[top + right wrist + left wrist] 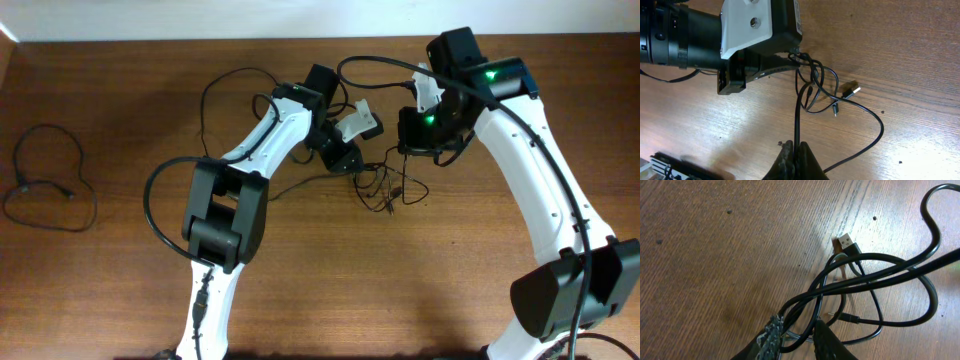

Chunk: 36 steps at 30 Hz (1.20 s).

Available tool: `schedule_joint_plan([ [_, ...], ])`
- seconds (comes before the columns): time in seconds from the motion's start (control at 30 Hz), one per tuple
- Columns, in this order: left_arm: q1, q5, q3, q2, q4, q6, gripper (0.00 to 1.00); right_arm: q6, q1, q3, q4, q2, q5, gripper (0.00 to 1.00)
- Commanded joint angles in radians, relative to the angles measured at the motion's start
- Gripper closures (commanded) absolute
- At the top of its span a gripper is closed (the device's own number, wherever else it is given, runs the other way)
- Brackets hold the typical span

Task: Untangle cables

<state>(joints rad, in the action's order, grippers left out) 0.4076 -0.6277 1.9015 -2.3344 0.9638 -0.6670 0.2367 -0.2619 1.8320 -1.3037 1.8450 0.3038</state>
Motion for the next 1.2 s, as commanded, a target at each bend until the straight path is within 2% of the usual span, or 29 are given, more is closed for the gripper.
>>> schedule_joint_plan([
  [0.0,0.005,0.006,-0.006,-0.023,-0.002,-0.019,0.74,0.007,0.0,-0.003,0.003,-0.002,-0.002,0.96],
  [0.3,0.005,0.006,-0.03,-0.023,-0.014,-0.019,0.74,0.007,0.0,-0.003,0.003,-0.002,-0.001,0.96],
  [0.33,0.005,0.006,-0.03,-0.023,-0.018,-0.019,0.76,0.007,0.0,-0.003,0.003,-0.002,-0.001,0.96],
  [0.4,0.005,0.006,-0.03,-0.023,-0.028,-0.019,0.96,0.008,0.0,-0.003,0.003,-0.002,-0.001,0.96],
  [0.43,0.005,0.006,-0.03,-0.022,-0.032,-0.019,1.0,0.008,0.0,-0.003,0.003,-0.002,-0.001,0.96],
  [0.6,-0.035,0.003,0.053,-0.004,0.043,0.027,1.0,0.008,0.008,-0.003,0.002,-0.002,-0.002,0.96],
  [0.7,-0.092,0.003,0.1,0.046,0.116,0.027,1.0,0.012,0.072,-0.003,-0.009,-0.002,0.0,0.96],
  [0.87,-0.193,0.003,0.101,0.239,0.175,0.027,1.0,0.011,0.183,-0.053,0.0,-0.002,-0.002,0.96],
  [1.1,-0.209,-0.017,0.101,0.407,0.19,0.027,1.0,0.011,0.19,-0.174,0.04,0.0,-0.001,0.96],
  [1.13,-0.209,-0.032,0.101,0.418,0.197,0.027,1.0,0.011,0.19,-0.174,0.042,0.0,0.002,0.95],
  [1.17,-0.209,-0.042,0.101,0.423,0.203,0.027,1.0,0.01,0.189,-0.173,0.047,0.0,0.013,0.9],
])
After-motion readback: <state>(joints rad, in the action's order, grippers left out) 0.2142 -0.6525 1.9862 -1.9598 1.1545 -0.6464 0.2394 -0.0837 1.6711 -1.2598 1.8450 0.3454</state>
